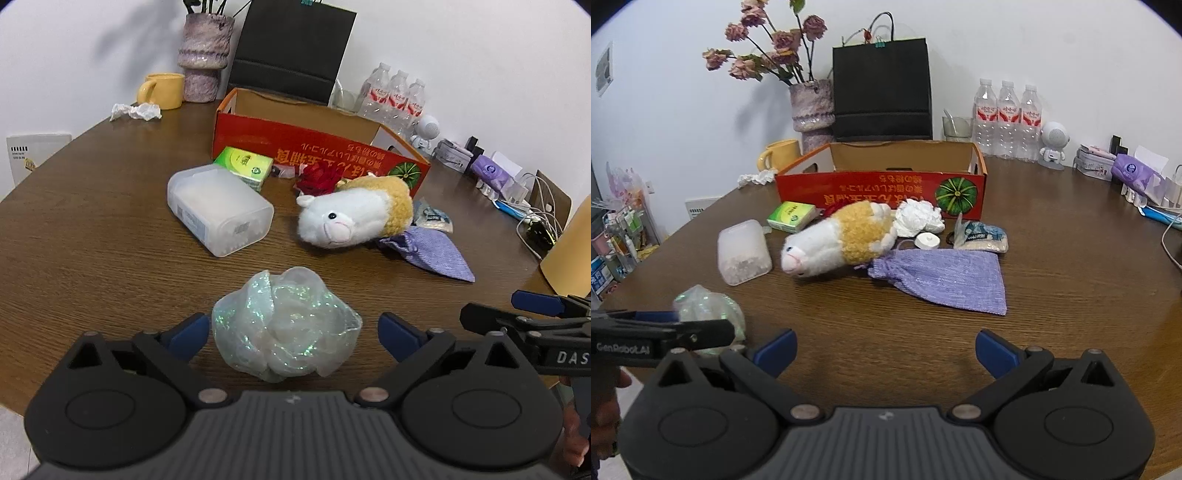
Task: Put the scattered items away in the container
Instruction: 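Grasp the iridescent plastic bag with the left tool while the right grasps the purple pouch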
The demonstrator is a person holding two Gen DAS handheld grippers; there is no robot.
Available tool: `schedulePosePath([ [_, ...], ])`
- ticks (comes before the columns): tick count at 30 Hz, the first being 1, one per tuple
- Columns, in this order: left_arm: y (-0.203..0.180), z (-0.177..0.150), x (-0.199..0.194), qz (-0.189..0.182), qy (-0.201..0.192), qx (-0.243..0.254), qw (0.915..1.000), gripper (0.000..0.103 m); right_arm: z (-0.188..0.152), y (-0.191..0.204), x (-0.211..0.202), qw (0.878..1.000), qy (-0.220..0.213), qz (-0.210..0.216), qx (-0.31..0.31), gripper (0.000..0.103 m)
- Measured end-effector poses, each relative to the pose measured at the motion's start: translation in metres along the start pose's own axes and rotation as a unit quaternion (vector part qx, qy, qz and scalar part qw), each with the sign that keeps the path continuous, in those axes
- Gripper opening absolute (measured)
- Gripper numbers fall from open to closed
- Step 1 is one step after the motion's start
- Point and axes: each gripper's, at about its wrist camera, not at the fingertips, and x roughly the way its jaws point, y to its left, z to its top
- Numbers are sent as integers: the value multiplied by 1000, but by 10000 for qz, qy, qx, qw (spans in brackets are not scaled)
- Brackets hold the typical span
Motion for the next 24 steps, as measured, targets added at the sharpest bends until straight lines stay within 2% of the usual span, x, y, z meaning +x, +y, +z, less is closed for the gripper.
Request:
schedulePosePath([
  [2, 2, 1, 5, 9, 60, -38, 10000, 74, 1, -2, 8, 10000, 31, -49, -13, 103],
  [5, 5, 2, 12, -60, 134, -92, 9999, 53, 4, -4, 21, 9998, 75, -140, -90, 103],
  [13, 8, 17, 21, 3, -140, 6, 9999, 49, 20, -5, 63, 9979, 129, -345, -531, 101],
  [19, 9, 31, 36, -68, -161, 70, 9998, 51, 34, -6, 97, 9959, 178, -265, -846, 93],
  [21, 9, 33, 41, -97, -114, 88, 9998, 51, 37, -4, 107, 9945, 177, -272, -996, 89],
  [24, 10, 36, 47, -142, -60, 97, 9998, 51, 44, -6, 115, 9947, 167, -93, -1012, 68],
])
